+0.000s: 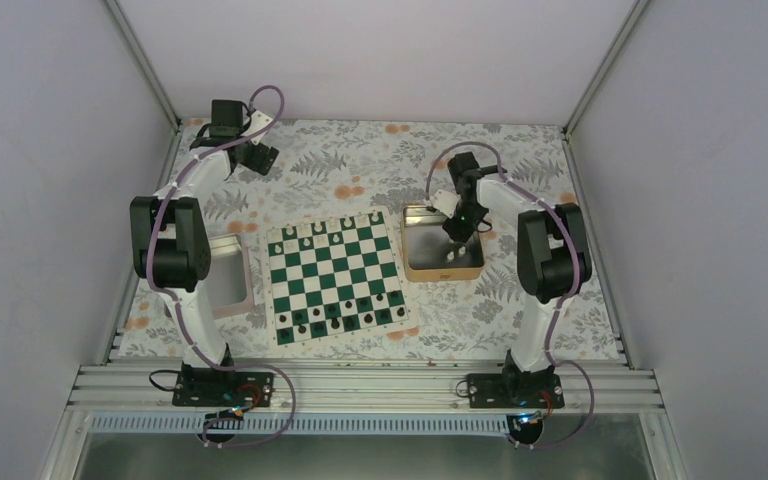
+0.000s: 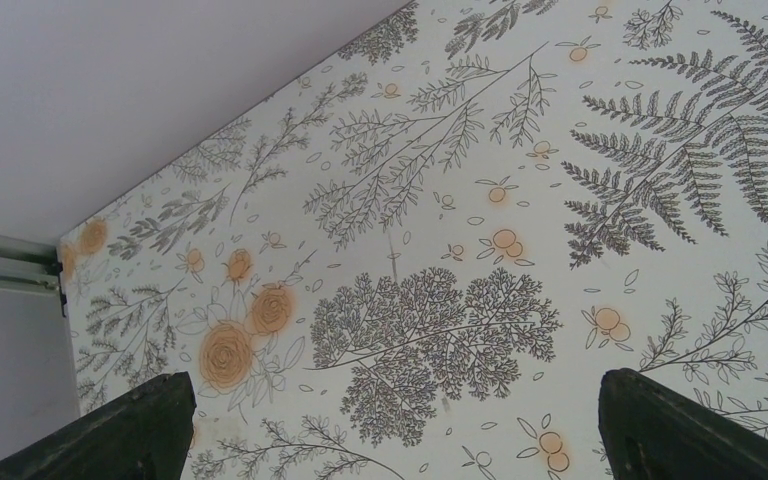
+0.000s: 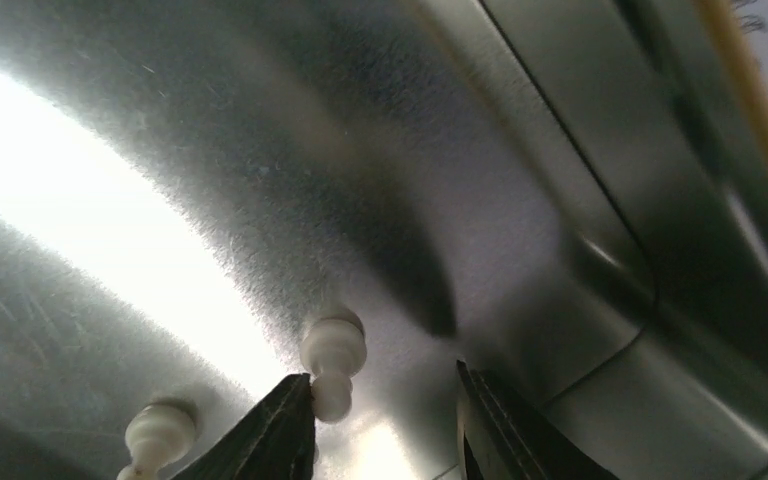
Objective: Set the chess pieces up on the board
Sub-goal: Pick up the chess piece from the storage box.
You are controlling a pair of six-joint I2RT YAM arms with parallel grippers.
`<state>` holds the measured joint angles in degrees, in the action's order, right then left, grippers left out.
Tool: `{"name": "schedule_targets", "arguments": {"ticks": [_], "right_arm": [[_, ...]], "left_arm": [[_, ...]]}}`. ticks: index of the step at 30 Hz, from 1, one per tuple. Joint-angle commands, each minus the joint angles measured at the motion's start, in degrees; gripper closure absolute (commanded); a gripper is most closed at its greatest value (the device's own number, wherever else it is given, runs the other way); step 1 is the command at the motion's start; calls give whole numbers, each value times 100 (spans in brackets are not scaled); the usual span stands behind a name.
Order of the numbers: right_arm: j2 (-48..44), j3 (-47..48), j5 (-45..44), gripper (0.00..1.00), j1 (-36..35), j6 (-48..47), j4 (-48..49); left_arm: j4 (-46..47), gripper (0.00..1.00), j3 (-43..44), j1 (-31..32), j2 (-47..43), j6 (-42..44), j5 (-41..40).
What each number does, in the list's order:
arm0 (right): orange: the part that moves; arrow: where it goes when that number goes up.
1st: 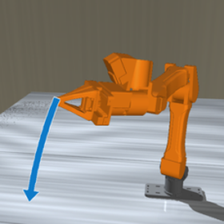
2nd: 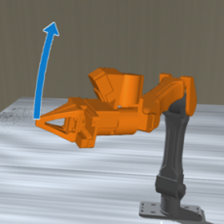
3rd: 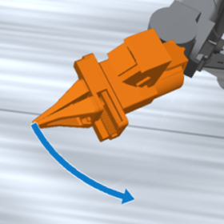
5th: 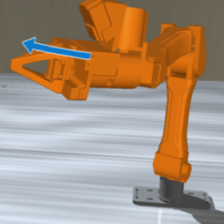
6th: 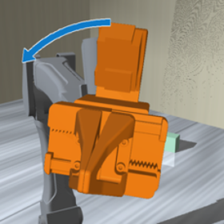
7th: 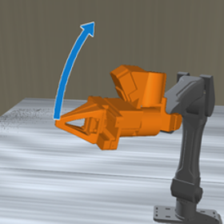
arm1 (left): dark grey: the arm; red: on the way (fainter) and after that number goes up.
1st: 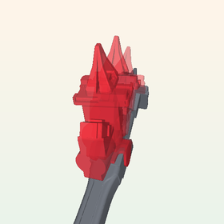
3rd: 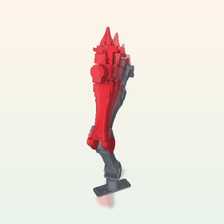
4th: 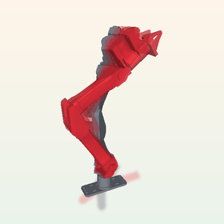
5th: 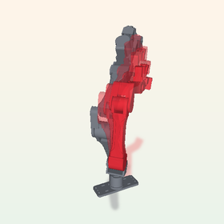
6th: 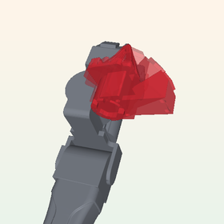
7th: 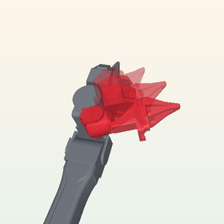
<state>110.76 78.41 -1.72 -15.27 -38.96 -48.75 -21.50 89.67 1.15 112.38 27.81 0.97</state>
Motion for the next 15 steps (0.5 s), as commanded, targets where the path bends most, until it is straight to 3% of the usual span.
{"name": "schedule_targets", "arguments": {"ticks": [1, 4, 13, 15], "right_arm": [[175, 192, 258, 64, 53, -8, -5], [207, 209, 335, 66, 54, -3, -21], [302, 326, 321, 95, 54, 40, -124], [249, 333, 265, 96, 58, 53, -186]], "left_arm": [[111, 0, -62, 17, -60, 31, -2], [111, 0, -49, 20, -26, 27, 6], [68, 0, -28, 25, 33, 44, 18], [60, 0, -28, 26, 38, 49, 36]]}}
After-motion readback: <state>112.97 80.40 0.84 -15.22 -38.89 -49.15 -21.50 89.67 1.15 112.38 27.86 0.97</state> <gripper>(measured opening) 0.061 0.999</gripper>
